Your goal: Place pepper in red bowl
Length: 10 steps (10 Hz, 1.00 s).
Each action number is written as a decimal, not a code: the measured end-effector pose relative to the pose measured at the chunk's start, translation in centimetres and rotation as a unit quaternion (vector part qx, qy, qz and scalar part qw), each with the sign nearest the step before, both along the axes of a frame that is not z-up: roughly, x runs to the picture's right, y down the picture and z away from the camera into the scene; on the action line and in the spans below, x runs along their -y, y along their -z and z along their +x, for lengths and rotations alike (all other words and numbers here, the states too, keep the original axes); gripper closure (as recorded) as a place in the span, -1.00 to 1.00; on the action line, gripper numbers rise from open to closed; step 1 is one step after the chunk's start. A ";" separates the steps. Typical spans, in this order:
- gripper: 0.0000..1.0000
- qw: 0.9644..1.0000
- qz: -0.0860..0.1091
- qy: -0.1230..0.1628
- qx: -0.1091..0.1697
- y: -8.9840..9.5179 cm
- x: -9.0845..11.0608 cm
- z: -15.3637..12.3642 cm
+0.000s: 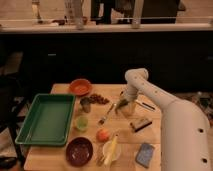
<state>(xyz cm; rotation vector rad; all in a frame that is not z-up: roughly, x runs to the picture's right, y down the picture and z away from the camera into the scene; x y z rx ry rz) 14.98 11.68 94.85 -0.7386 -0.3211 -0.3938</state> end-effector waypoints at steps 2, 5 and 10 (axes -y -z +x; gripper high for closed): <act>0.16 1.000 -0.001 0.004 0.001 0.3 0.0 0.1; 0.80 1.000 0.000 0.009 0.004 1.2 -0.1 0.3; 1.00 0.999 0.039 -0.019 -0.005 5.1 1.5 -1.1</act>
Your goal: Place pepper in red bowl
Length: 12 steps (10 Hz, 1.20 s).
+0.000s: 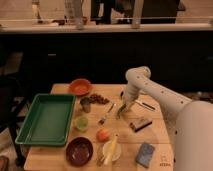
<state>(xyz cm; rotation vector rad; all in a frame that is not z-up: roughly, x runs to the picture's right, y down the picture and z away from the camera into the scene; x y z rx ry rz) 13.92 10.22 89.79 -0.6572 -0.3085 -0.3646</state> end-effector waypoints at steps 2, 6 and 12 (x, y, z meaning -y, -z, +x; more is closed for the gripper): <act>1.00 0.999 0.029 -0.029 0.003 1.4 1.1 -0.7; 1.00 0.994 0.076 -0.066 0.034 3.5 4.3 -2.9; 1.00 0.986 0.114 -0.074 0.100 4.7 8.3 -8.9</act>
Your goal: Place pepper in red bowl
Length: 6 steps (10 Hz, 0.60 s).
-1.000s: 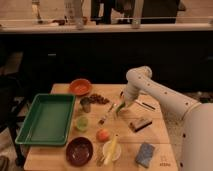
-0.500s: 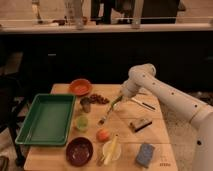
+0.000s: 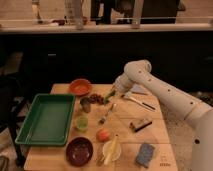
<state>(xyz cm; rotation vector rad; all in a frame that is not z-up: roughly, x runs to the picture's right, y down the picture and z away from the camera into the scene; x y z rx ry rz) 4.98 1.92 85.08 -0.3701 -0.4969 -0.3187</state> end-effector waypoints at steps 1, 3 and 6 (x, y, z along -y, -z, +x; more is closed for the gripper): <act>1.00 1.000 0.002 0.004 0.012 0.1 0.3 -1.1; 1.00 1.000 0.002 0.004 0.012 0.1 0.3 -1.1; 1.00 1.000 0.002 0.004 0.013 0.1 0.3 -1.3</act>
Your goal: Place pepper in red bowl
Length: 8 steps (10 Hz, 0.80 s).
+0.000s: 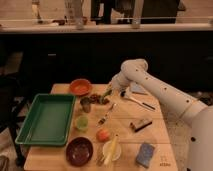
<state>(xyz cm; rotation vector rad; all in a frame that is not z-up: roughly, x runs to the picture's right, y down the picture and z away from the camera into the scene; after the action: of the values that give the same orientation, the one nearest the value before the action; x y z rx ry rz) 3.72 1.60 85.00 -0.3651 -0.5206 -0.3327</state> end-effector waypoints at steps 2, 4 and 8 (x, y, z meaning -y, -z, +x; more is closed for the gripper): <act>1.00 1.000 0.000 -0.001 0.000 0.0 0.0 0.1; 1.00 1.000 0.010 -0.024 0.002 -0.4 0.4 -0.1; 1.00 0.997 0.037 -0.059 0.029 -2.7 3.6 -4.0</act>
<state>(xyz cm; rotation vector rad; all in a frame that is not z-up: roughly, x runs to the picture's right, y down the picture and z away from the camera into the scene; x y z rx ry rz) -0.25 -1.98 87.74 -0.2526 -0.5828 -0.2483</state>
